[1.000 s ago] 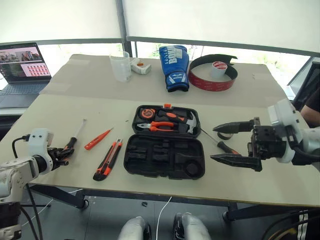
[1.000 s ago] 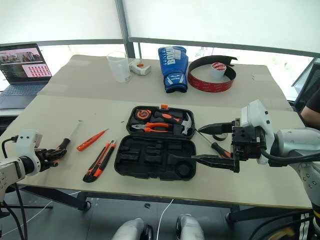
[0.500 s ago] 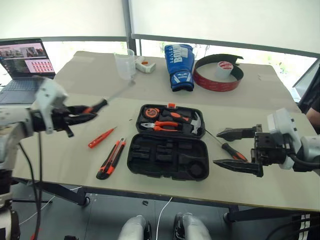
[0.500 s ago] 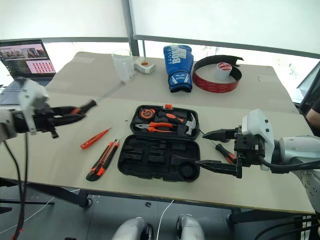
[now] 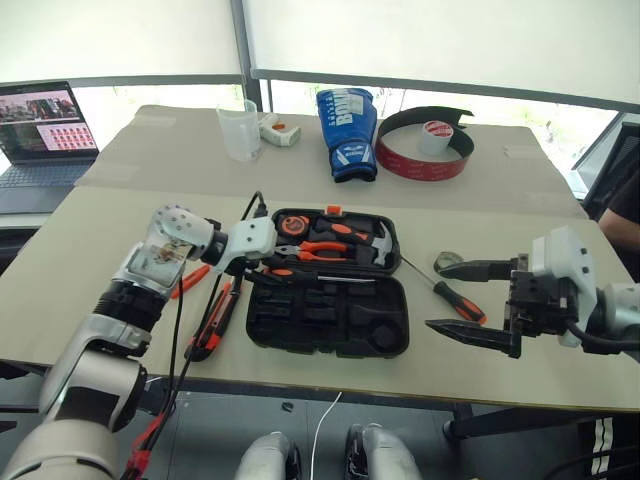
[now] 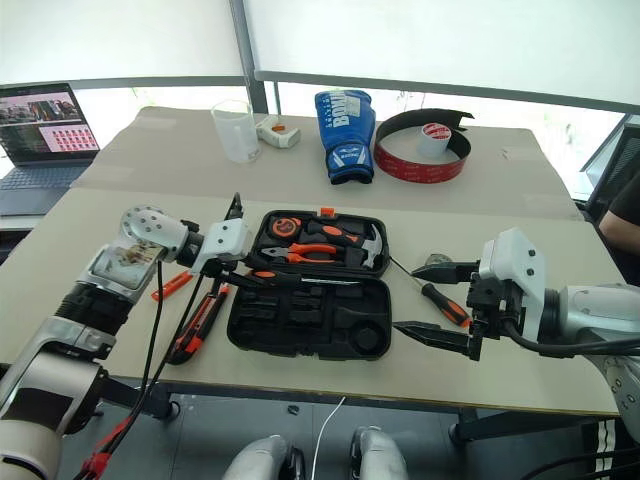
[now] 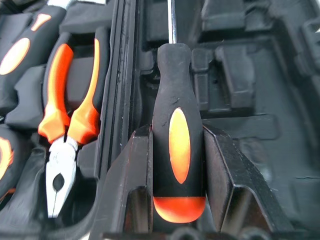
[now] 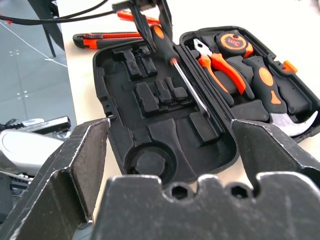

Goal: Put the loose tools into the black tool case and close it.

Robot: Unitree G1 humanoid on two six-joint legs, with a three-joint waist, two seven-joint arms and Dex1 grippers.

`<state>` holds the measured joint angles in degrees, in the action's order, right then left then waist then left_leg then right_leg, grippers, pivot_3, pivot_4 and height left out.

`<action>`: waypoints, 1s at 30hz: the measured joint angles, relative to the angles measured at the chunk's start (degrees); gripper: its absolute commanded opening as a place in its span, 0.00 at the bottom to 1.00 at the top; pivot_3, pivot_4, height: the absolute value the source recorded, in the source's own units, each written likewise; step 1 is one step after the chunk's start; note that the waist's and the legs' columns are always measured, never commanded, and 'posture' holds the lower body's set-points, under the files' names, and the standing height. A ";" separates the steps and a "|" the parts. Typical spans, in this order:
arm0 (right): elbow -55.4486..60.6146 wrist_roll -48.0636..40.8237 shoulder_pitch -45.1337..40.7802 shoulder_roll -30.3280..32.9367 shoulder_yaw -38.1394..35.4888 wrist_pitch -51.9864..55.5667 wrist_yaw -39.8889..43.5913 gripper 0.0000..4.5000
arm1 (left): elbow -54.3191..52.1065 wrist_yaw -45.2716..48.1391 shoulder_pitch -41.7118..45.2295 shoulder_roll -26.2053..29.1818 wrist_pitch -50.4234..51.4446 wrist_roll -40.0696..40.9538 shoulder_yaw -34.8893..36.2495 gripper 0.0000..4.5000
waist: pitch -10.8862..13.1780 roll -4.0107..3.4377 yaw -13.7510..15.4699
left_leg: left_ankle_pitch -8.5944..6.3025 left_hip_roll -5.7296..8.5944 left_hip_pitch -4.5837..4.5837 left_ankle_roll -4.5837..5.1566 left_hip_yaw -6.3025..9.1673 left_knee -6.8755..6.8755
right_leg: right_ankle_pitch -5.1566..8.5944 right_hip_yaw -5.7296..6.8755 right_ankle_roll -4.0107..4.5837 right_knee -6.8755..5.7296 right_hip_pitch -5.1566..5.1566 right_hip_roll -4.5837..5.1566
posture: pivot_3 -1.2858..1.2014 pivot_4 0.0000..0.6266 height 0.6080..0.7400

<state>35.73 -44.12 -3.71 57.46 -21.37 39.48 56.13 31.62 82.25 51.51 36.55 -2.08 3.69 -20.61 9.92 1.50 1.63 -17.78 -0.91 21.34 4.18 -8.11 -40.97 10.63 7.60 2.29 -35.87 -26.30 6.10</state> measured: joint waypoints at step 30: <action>1.28 -1.77 0.51 -0.38 -0.71 0.00 -4.13 1.00 | 6.54 0.82 4.43 -8.78 0.99 -1.81 3.29 0.00 | 0.00 0.00 0.49 | -0.34 0.08 0.57 0.61 0.13 -0.87 | -0.25 0.12 -0.39 0.08 0.00 0.10 | 0.52 0.24 0.90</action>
<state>37.01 -45.89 -3.20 57.09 -22.08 39.47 52.00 38.16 83.07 55.94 27.78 -1.09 1.88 -17.33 9.92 1.51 2.12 -18.12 -0.83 21.92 4.80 -7.98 -41.84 10.38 7.72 1.89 -35.79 -26.29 6.20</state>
